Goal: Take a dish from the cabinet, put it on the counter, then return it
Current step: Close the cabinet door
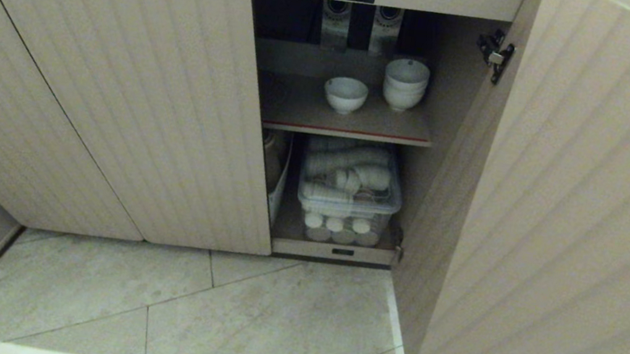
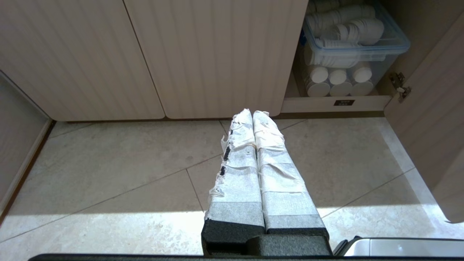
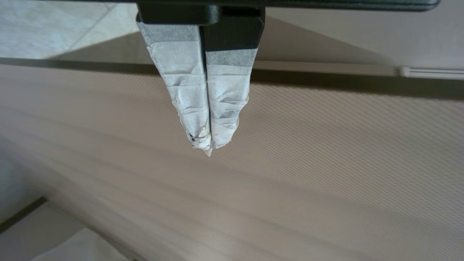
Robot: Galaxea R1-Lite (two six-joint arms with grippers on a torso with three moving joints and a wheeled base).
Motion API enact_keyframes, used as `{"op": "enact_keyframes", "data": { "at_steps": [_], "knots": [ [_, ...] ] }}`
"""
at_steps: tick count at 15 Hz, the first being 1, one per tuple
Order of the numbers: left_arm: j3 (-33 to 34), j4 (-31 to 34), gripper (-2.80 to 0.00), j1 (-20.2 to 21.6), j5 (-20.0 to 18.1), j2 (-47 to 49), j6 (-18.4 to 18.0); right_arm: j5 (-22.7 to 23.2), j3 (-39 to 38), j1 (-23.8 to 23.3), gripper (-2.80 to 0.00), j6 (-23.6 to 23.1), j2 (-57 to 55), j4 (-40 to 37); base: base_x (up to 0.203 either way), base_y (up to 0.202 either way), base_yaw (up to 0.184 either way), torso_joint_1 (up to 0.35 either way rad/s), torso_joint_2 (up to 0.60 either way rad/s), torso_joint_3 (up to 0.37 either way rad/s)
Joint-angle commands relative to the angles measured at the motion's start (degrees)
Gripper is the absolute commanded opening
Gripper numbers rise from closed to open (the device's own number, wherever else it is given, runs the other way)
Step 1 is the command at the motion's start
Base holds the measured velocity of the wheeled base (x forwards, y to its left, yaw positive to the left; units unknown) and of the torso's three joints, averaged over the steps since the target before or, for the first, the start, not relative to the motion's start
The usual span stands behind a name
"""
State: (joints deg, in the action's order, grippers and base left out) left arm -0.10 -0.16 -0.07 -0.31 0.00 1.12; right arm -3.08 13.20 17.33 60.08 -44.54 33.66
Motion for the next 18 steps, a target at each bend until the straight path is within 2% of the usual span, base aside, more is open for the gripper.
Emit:
{"op": "enact_keyframes", "data": {
  "at_steps": [1,7,10,12,14,18],
  "knots": [
    [0.01,-0.02,-2.80,-0.01,-0.04,0.00,0.02,0.01,0.06,1.07,-2.80,1.85,-1.82,2.45,0.000,0.000,0.000,0.000,0.00,0.000],
    [0.01,-0.02,-2.80,-0.02,-0.04,0.00,0.02,0.44,0.41,2.57,-2.80,3.90,-4.37,8.08,0.000,0.000,0.000,0.000,0.00,0.000],
    [0.01,-0.02,-2.80,0.07,-0.04,0.00,0.02,5.77,0.41,2.79,-2.80,4.61,-4.15,9.82,0.000,0.000,0.000,0.000,0.00,0.000],
    [0.01,-0.02,-2.80,-0.02,-0.04,0.00,0.02,8.66,0.94,2.94,-2.80,7.58,-4.08,10.79,0.000,0.000,0.000,0.000,0.00,0.000],
    [0.01,-0.02,-2.80,0.07,-0.04,0.00,0.02,12.32,1.04,3.06,-2.80,8.37,-3.98,11.92,0.000,0.000,0.000,0.000,0.00,0.000],
    [0.01,-0.02,-2.80,-0.02,-0.04,0.00,0.02,14.41,1.04,3.06,-2.80,8.39,-5.63,12.02,0.000,0.000,0.000,0.000,0.00,0.000]
  ]
}}
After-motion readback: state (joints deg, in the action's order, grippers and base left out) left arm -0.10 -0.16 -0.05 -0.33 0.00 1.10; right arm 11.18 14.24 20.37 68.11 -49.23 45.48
